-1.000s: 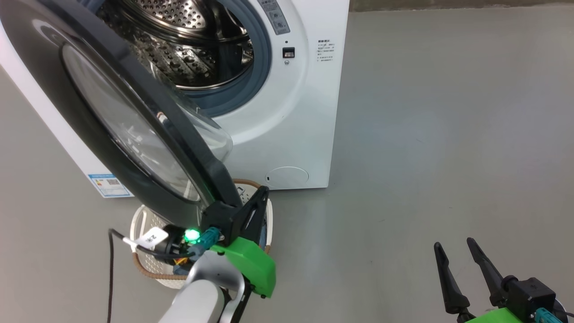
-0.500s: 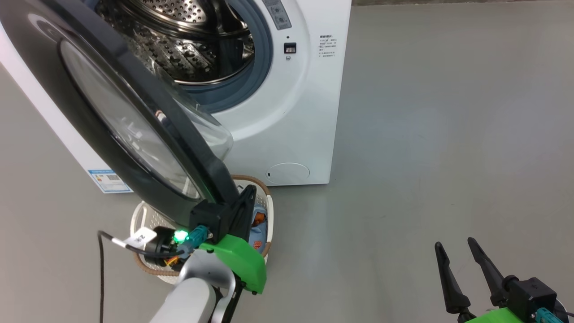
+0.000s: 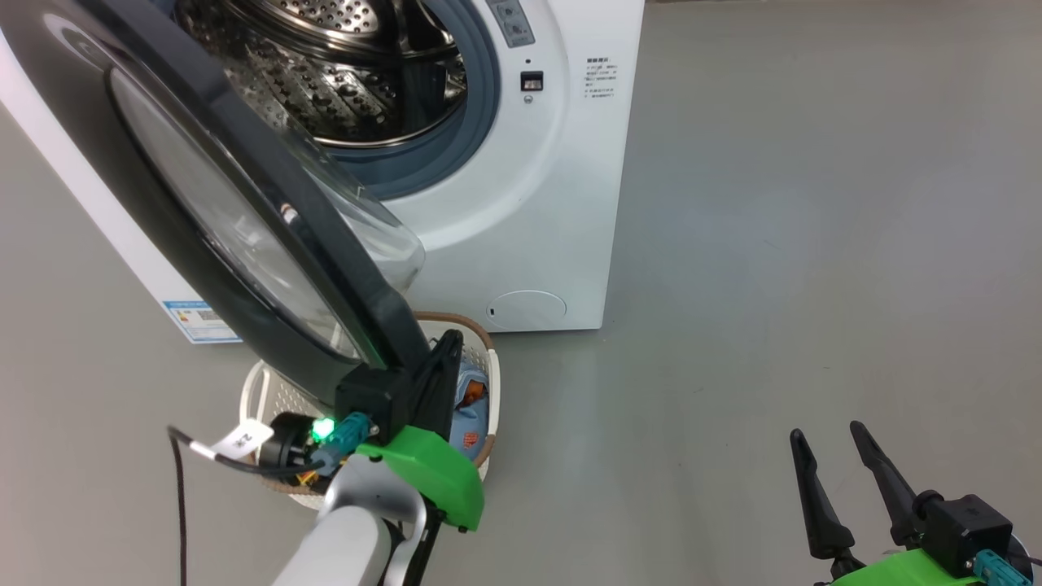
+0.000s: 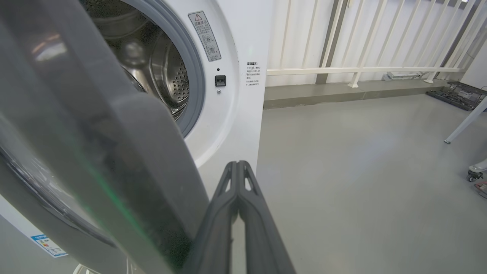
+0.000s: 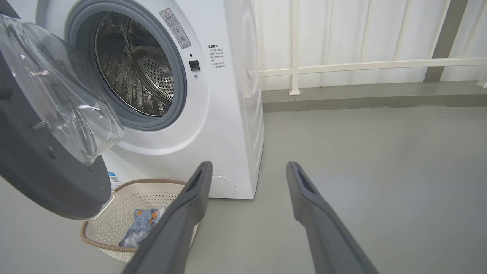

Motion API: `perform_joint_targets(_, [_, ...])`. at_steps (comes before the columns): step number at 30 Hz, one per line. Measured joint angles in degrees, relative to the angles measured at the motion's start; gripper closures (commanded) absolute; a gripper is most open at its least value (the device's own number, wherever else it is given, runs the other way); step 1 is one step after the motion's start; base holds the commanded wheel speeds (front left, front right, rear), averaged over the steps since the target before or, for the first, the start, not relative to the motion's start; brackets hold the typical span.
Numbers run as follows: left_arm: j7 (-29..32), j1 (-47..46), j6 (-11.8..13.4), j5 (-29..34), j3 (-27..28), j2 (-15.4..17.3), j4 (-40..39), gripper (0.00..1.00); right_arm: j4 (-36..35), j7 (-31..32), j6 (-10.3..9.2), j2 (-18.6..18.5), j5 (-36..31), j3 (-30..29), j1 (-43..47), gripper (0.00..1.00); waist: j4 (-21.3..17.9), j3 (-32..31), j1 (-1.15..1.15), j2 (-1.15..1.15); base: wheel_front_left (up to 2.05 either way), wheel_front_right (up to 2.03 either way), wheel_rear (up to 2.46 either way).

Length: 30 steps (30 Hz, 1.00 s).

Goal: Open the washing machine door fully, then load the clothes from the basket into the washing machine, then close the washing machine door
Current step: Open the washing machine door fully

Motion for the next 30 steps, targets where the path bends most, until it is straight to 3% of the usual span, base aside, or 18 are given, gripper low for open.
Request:
perform_joint_targets(15, [1.64, 6.45, 4.89, -1.75, 2.16, 1.86, -9.20, 1.00, 0.00, 0.00, 0.00, 0.12, 0.00, -0.59, -0.09, 0.00, 1.28, 0.59, 0.00, 0.00, 0.00, 0.00, 0.00])
perform_joint_targets(30, [5.05, 14.72, 12.30, 2.46, 2.53, 7.99, -20.59, 1.00, 0.13, 0.00, 0.00, 0.15, 0.00, -1.24, -0.09, 0.00, 3.87, 0.82, 0.00, 0.00, 0.00, 0.00, 0.00])
